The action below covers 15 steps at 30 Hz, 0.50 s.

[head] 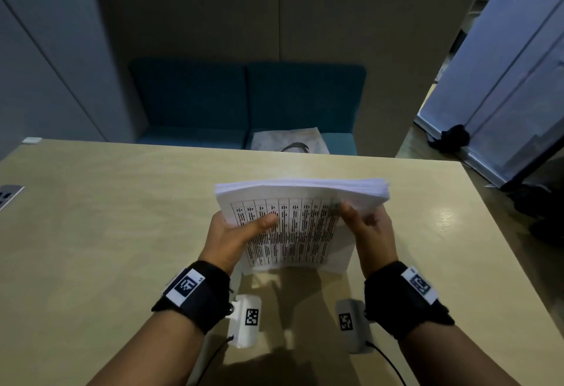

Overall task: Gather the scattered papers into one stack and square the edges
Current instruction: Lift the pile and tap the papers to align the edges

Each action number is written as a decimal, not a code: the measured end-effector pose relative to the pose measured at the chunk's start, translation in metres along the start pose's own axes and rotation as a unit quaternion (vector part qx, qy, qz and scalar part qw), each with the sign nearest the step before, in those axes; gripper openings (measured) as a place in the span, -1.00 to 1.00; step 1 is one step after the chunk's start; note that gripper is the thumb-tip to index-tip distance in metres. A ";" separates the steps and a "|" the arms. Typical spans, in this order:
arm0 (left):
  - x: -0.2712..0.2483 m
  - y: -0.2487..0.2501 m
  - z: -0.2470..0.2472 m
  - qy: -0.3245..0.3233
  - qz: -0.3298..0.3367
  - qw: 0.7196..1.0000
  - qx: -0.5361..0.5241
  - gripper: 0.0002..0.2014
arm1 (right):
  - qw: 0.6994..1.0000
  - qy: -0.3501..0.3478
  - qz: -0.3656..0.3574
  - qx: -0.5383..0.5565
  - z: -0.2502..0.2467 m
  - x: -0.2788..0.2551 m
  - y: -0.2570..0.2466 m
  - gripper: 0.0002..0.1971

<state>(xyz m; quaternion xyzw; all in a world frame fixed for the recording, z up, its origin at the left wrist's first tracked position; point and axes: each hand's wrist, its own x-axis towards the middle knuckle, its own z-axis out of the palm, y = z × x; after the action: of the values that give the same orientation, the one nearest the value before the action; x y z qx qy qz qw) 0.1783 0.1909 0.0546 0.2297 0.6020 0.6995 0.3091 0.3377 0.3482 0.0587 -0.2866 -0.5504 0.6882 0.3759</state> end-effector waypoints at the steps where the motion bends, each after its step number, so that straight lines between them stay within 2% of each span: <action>1: -0.001 -0.001 -0.001 -0.002 0.001 1.000 0.002 -0.32 | 1.000 -0.006 0.010 -0.014 -0.001 0.000 0.001 -0.50; 4: -0.003 0.002 0.003 0.009 0.004 1.000 0.002 -0.45 | 0.999 -0.027 0.025 -0.023 0.003 -0.002 -0.002 -0.68; 6: -0.004 0.006 0.003 0.020 0.015 1.000 -0.005 -0.50 | 0.999 -0.027 0.023 -0.013 0.005 -0.002 -0.008 -0.68; 10: -0.003 0.011 -0.001 0.023 0.030 0.999 -0.015 -0.43 | 0.999 -0.034 0.022 -0.025 0.003 -0.002 -0.011 -0.55; 15: -0.010 0.022 0.008 0.031 0.046 0.998 -0.009 -0.59 | 1.000 -0.023 0.000 0.004 0.010 -0.007 -0.018 -0.70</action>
<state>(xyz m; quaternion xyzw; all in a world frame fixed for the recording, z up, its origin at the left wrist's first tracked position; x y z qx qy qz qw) 0.1873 0.1877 0.0783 0.2319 0.5936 0.7255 0.2598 0.3366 0.3391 0.0789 -0.2689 -0.5566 0.6966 0.3642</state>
